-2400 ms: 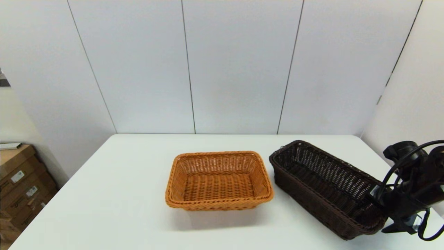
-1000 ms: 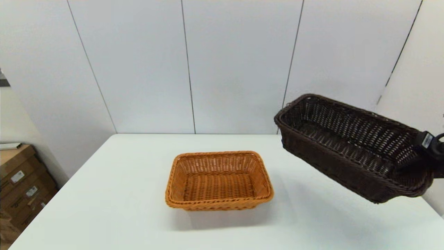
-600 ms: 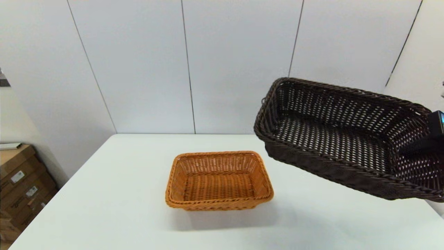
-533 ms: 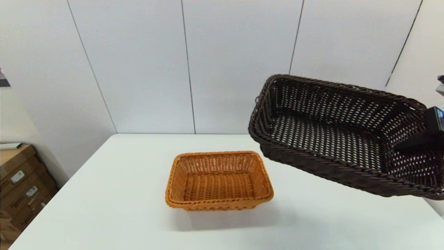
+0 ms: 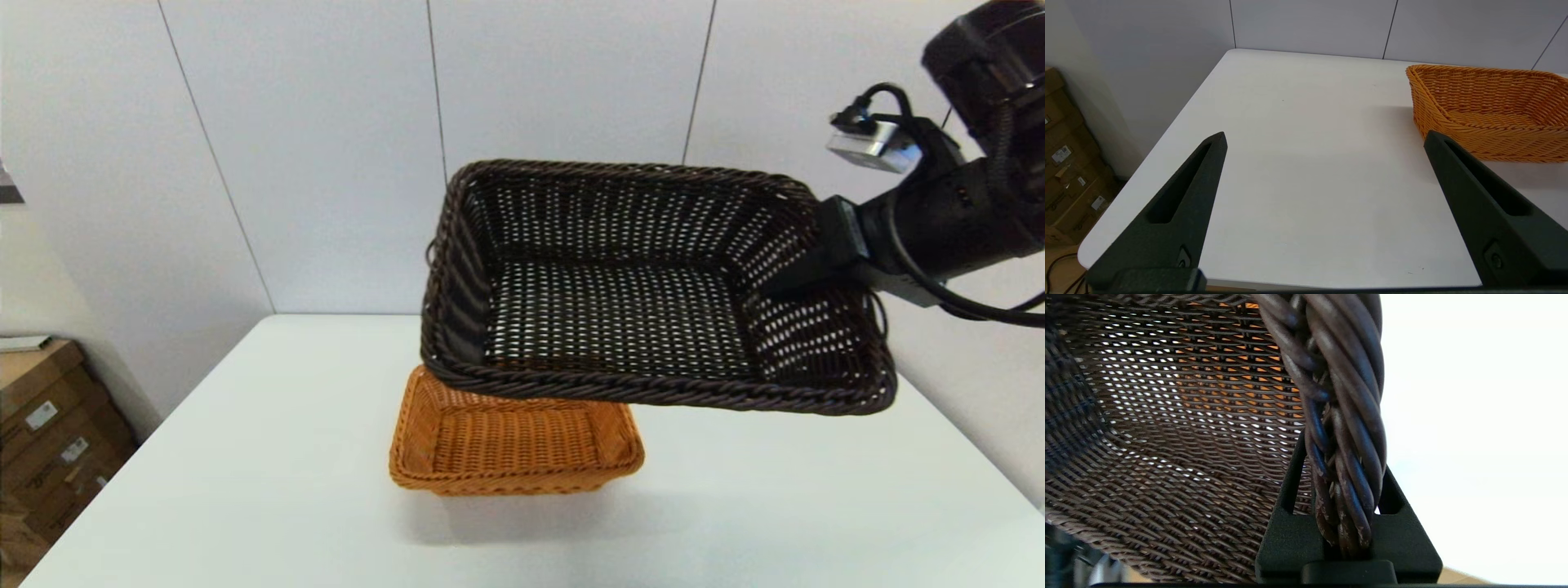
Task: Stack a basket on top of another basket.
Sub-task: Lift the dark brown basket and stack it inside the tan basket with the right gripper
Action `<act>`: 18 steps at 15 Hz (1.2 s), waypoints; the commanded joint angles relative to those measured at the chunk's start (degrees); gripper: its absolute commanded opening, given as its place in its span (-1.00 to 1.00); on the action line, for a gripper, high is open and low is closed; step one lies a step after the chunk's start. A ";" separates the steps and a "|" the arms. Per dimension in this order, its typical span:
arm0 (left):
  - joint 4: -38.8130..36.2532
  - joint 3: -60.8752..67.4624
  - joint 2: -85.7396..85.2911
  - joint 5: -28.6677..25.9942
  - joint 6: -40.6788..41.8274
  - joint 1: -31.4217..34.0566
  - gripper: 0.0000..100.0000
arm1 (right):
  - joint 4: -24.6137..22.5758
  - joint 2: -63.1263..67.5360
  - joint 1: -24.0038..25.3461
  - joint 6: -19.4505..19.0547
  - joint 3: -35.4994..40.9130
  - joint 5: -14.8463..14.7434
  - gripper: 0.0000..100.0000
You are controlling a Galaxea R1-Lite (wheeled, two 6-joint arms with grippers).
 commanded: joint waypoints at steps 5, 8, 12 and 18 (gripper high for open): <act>0.01 0.00 -0.01 0.02 -0.04 0.02 1.00 | -0.18 18.27 12.67 0.12 -10.13 -0.34 -1.00; 0.01 0.00 -0.01 0.02 -0.04 0.02 1.00 | -0.35 24.77 13.28 0.30 -14.53 -0.51 -1.00; 0.01 0.00 -0.01 0.02 -0.04 0.02 1.00 | -5.54 29.69 12.93 0.82 -14.53 -3.32 -1.00; 0.01 0.00 -0.01 0.02 -0.04 0.02 1.00 | -5.45 31.80 12.32 1.79 -14.53 -3.59 -1.00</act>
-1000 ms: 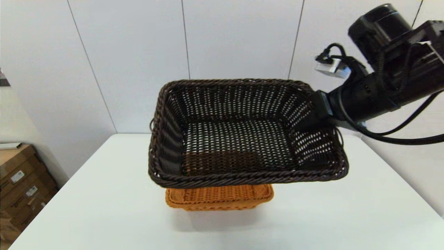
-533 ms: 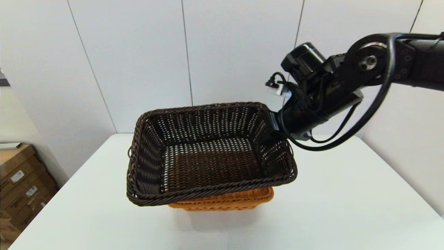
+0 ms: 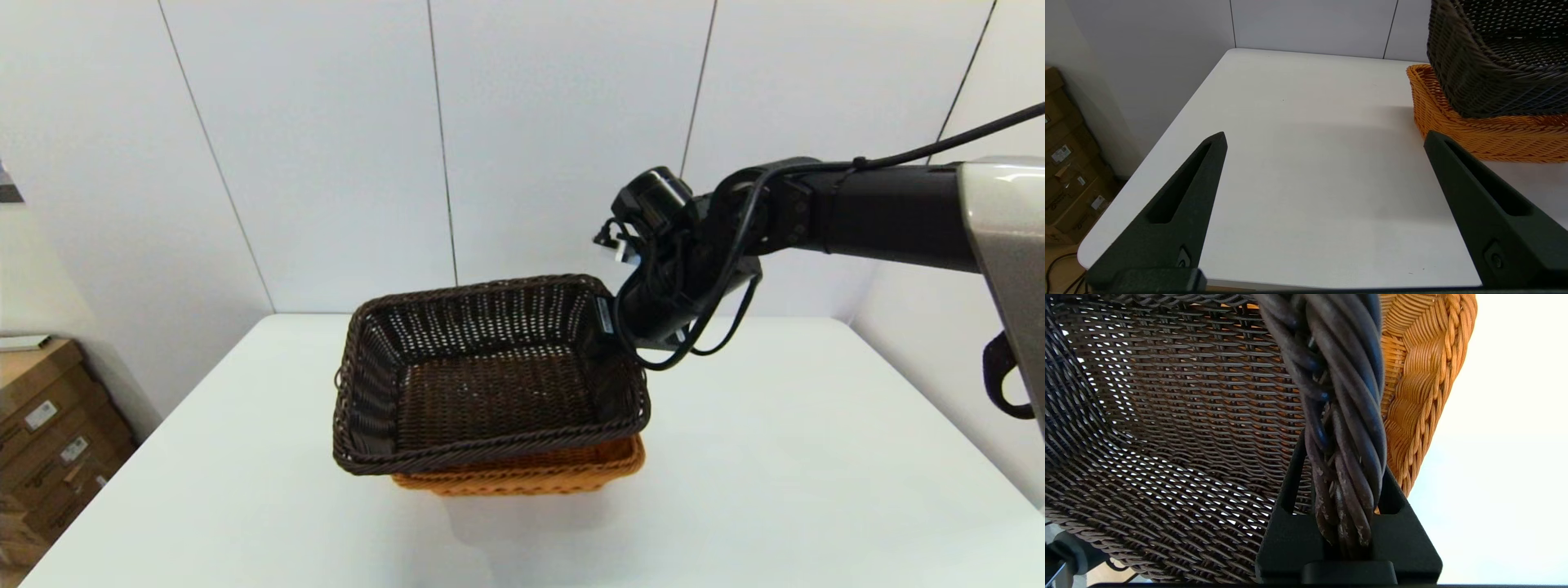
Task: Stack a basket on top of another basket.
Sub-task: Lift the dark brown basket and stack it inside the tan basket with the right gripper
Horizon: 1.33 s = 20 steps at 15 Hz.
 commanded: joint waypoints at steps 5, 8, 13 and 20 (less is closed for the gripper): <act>0.04 0.00 -0.01 0.05 -0.04 0.00 1.00 | -1.46 2.57 -1.37 3.14 0.03 0.03 -1.00; 0.04 0.00 -0.01 0.05 -0.04 0.00 1.00 | -1.46 2.30 -2.42 3.49 0.03 0.29 -1.00; 0.04 0.00 -0.01 0.05 -0.04 0.00 1.00 | -1.72 1.86 -3.74 3.58 0.03 0.65 -1.00; 0.04 0.00 -0.01 0.05 -0.04 0.00 1.00 | -1.46 4.68 -3.13 6.92 0.21 0.56 -1.00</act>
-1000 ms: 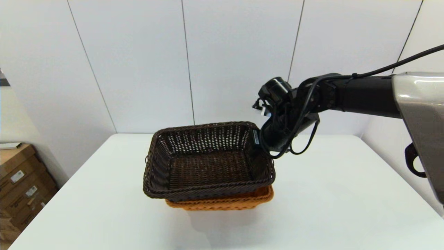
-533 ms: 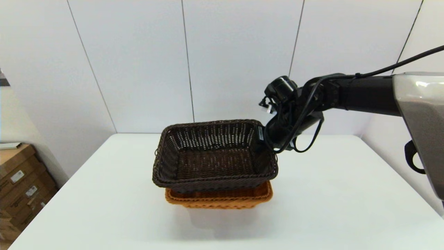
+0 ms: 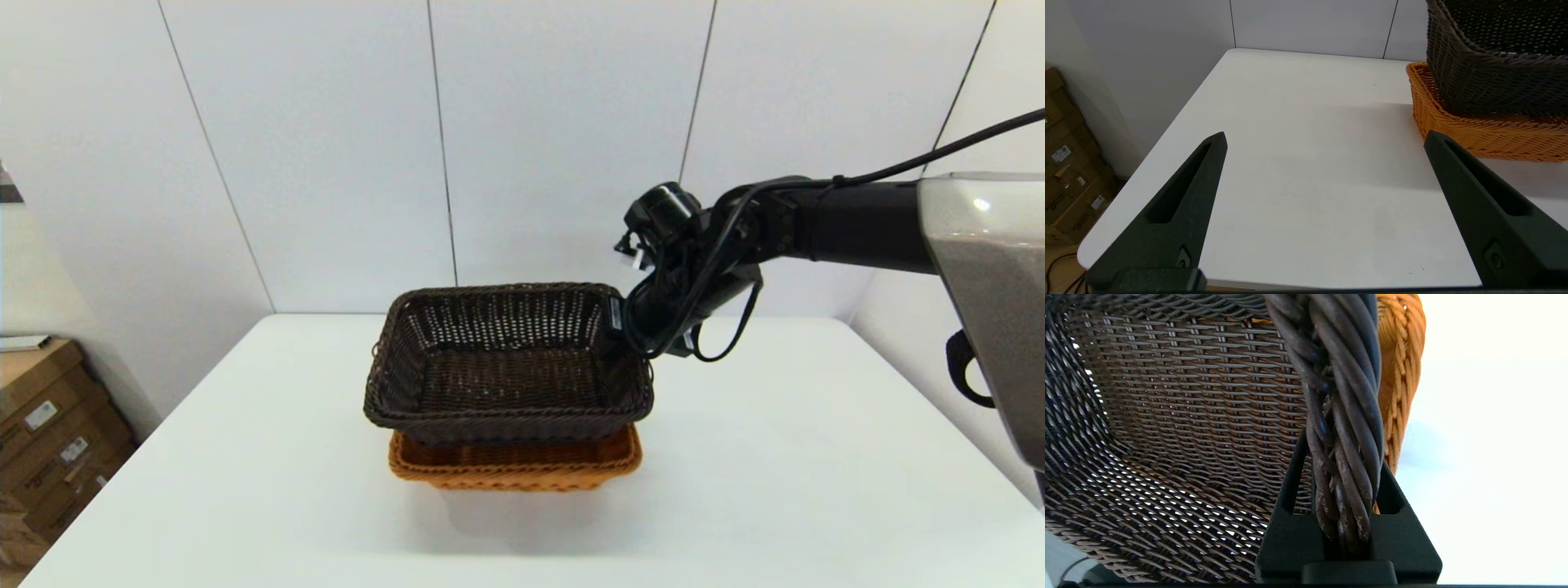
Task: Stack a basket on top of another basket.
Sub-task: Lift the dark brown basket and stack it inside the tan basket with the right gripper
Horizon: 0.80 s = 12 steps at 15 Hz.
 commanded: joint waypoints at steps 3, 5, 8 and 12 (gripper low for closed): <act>0.01 0.00 -0.01 0.01 -0.04 0.00 1.00 | 0.13 1.93 0.26 2.22 0.18 0.03 -1.00; 0.01 0.00 -0.01 0.01 -0.04 0.00 1.00 | 0.13 2.01 0.26 2.22 0.18 0.12 -1.00; 0.01 0.00 -0.01 0.01 -0.04 0.00 1.00 | 0.13 2.63 -0.18 2.22 0.18 0.39 -1.00; 0.01 0.00 -0.01 0.01 -0.04 0.00 1.00 | -0.04 3.77 -0.88 3.72 0.18 0.74 -1.00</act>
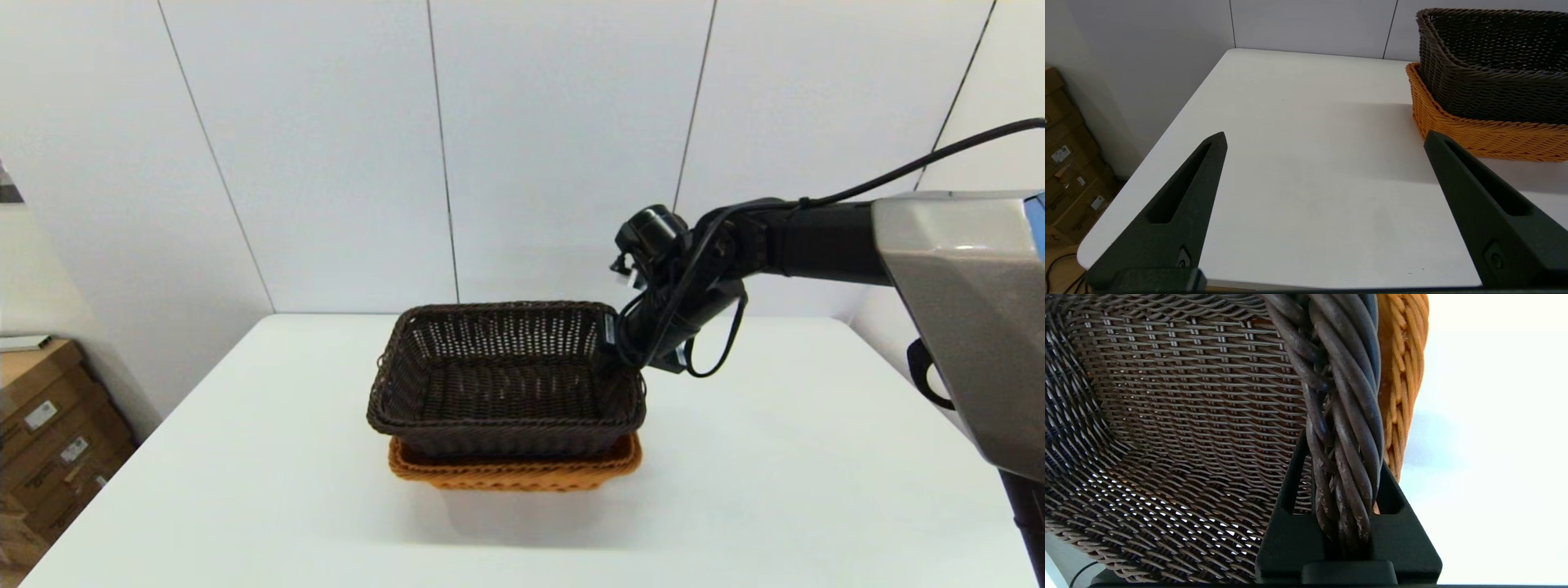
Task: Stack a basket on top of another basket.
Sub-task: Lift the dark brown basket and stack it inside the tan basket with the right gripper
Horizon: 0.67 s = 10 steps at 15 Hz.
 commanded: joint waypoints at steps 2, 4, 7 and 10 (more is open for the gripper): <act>0.04 0.00 -0.01 0.07 -0.04 0.00 1.00 | 0.33 1.17 -1.06 1.56 -0.01 0.08 -1.00; 0.04 0.00 -0.01 0.07 -0.04 0.00 1.00 | 0.24 1.52 -1.32 2.17 -0.01 0.17 -1.00; 0.04 0.00 -0.01 0.07 -0.04 0.00 1.00 | 0.24 1.52 -1.58 2.26 -0.01 0.61 -1.00; 0.04 0.00 -0.01 0.07 -0.04 0.00 1.00 | 0.33 1.35 -1.58 2.26 -0.01 0.70 -1.00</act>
